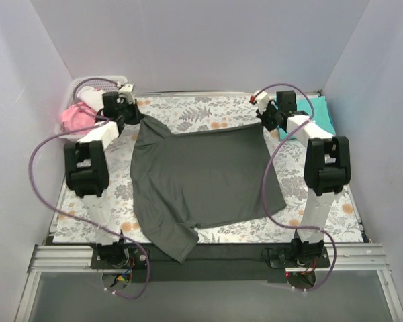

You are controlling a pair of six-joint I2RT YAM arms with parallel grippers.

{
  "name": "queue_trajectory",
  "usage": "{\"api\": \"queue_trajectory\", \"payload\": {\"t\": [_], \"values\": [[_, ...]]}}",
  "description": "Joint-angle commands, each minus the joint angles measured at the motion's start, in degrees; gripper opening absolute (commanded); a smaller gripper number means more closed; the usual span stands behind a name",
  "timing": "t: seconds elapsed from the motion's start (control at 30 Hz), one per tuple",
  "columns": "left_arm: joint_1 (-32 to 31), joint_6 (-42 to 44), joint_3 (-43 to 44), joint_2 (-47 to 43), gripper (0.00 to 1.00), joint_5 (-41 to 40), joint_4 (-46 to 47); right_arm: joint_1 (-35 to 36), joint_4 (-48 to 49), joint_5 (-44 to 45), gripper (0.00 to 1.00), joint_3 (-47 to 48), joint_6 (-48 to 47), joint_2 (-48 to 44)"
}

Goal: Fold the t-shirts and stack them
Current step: Flatten the tshirt out

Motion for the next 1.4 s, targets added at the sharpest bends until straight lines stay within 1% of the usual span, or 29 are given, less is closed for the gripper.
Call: {"api": "queue_trajectory", "payload": {"t": [0.0,0.03,0.07,0.1,0.13,0.17,0.2,0.23,0.27,0.3,0.33,0.37,0.4,0.43,0.47,0.5,0.57,0.6,0.63,0.67,0.7,0.77,0.8,0.9,1.07,1.1,1.2,1.3,1.37], "values": [[-1.67,0.11,14.44,9.76,0.0,-2.72,1.49,0.97,5.11,7.41,0.01,14.43,0.86,6.2],[-3.41,0.8,18.5,12.34,0.0,-4.82,0.09,1.49,3.88,8.81,0.01,17.78,1.39,10.22],[-3.51,0.64,22.11,15.15,0.06,-6.32,-3.31,1.67,0.48,11.44,0.01,20.86,1.65,12.18],[-3.51,0.55,29.63,19.09,0.15,-7.47,-5.35,1.76,-1.47,12.51,0.01,26.03,2.27,13.76],[-3.43,0.9,32.84,20.87,0.3,-8.09,-8.15,1.67,-2.8,13.91,0.09,27.3,2.79,15.17],[-3.43,1.25,35.31,21.76,0.37,-8.09,-13.66,1.59,-3.85,14.27,0.19,27.75,3.32,15.18],[-3.34,1.6,36.46,21.68,0.43,-7.66,-15.46,1.59,-4.99,14.36,0.31,27.23,3.59,14.4],[-3.08,1.78,34.04,18.64,0.51,-6.35,-16.61,1.59,-5.27,13.93,0.48,24.53,3.76,11.52],[-2.9,2.13,30.88,16.26,0.52,-5.03,-16.62,1.5,-5.62,13.49,0.5,22.5,4.2,9.75],[-2.64,2.39,27.81,12.93,0.6,-3.45,-16.62,1.5,-6.14,12.62,0.54,20.82,4.55,7.65],[-2.55,2.74,24.73,9.76,0.61,-1.09,-16.71,1.41,-7.89,11.39,0.63,19.15,4.64,3.62],[-2.55,5.96,12.34,-2.97,0.65,4.59,-20.62,1.41,-12.95,5.37,0.63,12.96,4.21,-1.72],[-2.55,6.0,12.22,-3.1,0.65,7.35,-23.18,1.5,-15.01,3.75,0.62,12.9,4.21,-3.34],[-2.55,7.82,7.87,-8.76,0.6,10.42,-26.08,1.5,-16.85,2.43,0.59,10.29,3.94,-4.84],[-2.55,12.54,5.3,-10.9,0.58,12.89,-29.24,1.5,-19.05,1.19,0.55,8.61,2.72,-6.33],[-2.89,14.15,3.36,-13.1,0.56,14.22,-32.41,1.58,-23.59,-1.34,0.47,7.63,1.93,-8.09],[-3.07,16.88,-1.72,-17.06,0.49,13.09,-40.32,1.5,-27.32,-2.24,0.37,3.7,1.05,-9.77],[-3.07,20.81,-3.06,-17.69,0.47,12.91,-46.09,1.58,-29.07,-3.2,0.33,2.45,-0.79,-10.82],[-3.16,22.76,-4.55,-18.13,0.46,11.35,-48.32,1.76,-32.22,-3.39,0.31,0.78,-1.15,-11.18],[-3.25,24.09,-8.05,-19.44,0.41,10.37,-49.83,1.76,-33.56,-3.56,0.3,-1.67,-1.76,-11.62],[-3.34,27.41,-10.52,-20.23,0.39,9.41,-51.15,1.76,-35.22,-3.74,0.28,-3.0,-3.25,-11.97],[-3.77,29.19,-17.27,-22.78,0.37,5.21,-51.51,1.94,-37.43,-2.95,0.27,-7.03,-4.05,-12.06],[-4.39,29.9,-19.05,-23.31,0.34,3.7,-51.25,1.94,-38.05,-1.9,0.24,-8.27,-4.49,-11.8],[-4.48,30.7,-24.32,-23.41,0.33,-0.61,-48.71,2.11,-39.02,0.12,0.2,-13.18,-6.07,-11.19],[-4.48,30.08,-29.43,-21.04,0.31,-7.38,-44.05,2.64,-38.41,1.09,0.19,-18.21,-6.52,-9.26],[-4.39,30.17,-31.1,-19.81,0.3,-10.26,-42.21,3.16,-38.06,1.79,0.18,-19.44,-6.34,-8.9],[-2.55,31.48,-32.78,-19.27,0.26,-14.32,-41.31,4.92,-38.49,2.58,0.17,-21.2,-5.64,-9.16],[2.0,34.47,-32.87,-20.5,0.24,-14.95,-44.11,7.37,-40.07,0.93,0.17,-25.15,-6.08,-11.88],[2.99,37.27,-31.56,-22.34,0.22,-13.9,-46.32,8.61,-42.44,-1.09,0.17,-27.17,-6.78,-13.89]]}}
